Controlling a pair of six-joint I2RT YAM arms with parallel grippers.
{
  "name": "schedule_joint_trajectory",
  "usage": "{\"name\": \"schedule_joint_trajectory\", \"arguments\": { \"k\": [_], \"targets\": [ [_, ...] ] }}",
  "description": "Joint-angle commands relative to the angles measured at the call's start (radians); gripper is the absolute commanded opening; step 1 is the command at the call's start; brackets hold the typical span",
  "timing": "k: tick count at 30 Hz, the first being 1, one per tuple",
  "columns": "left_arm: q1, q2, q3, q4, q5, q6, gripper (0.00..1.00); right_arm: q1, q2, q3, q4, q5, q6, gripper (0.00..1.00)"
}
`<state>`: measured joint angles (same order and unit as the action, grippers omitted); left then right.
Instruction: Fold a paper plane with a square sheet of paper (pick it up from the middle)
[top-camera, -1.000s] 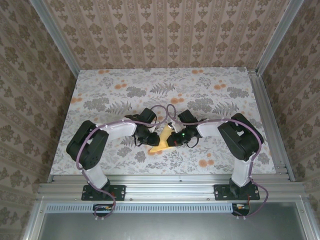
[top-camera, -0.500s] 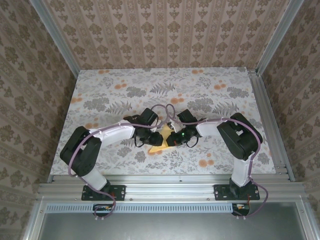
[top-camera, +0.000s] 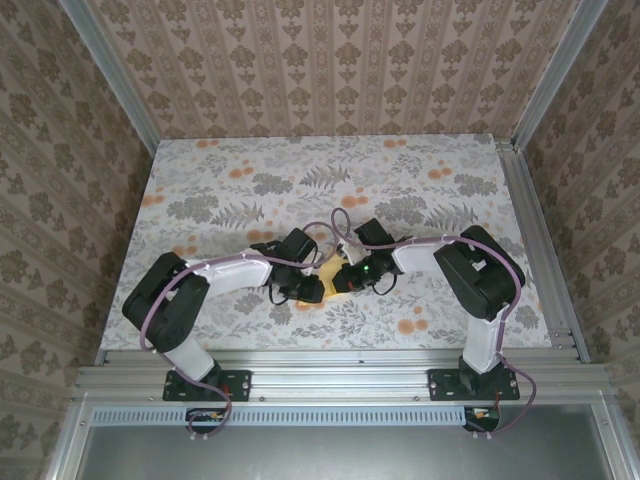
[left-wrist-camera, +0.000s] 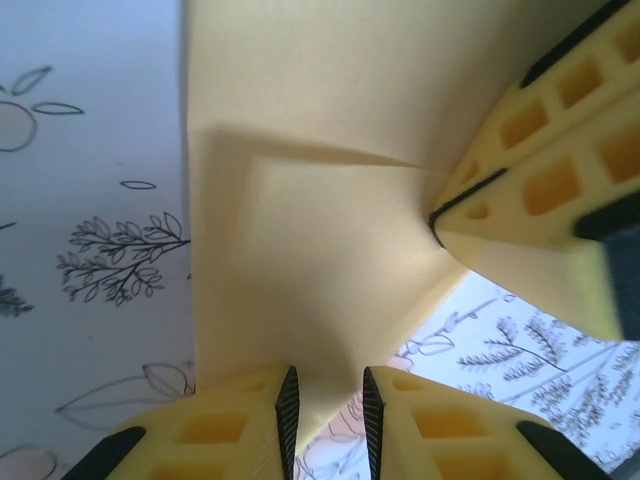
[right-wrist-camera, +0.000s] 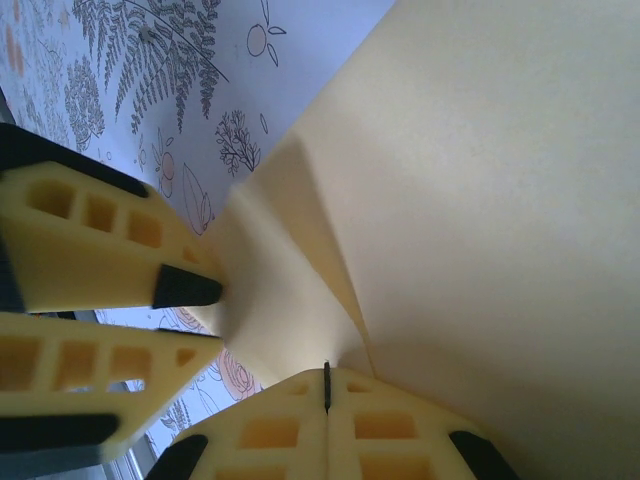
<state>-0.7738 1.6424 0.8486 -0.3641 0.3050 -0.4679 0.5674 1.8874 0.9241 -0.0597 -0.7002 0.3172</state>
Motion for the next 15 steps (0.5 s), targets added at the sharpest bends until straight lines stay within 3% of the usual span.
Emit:
{"name": "schedule_joint_trajectory", "arguments": {
  "k": [1, 15],
  "targets": [
    [-0.005, 0.031, -0.025, 0.040, 0.013, -0.018, 0.26, 0.006, 0.052, -0.018, -0.060, 0.058, -0.021, 0.06],
    [-0.012, -0.042, -0.107, 0.014, 0.018, -0.028, 0.25, -0.007, 0.058, -0.018, -0.072, 0.078, -0.033, 0.06]
  ]
}}
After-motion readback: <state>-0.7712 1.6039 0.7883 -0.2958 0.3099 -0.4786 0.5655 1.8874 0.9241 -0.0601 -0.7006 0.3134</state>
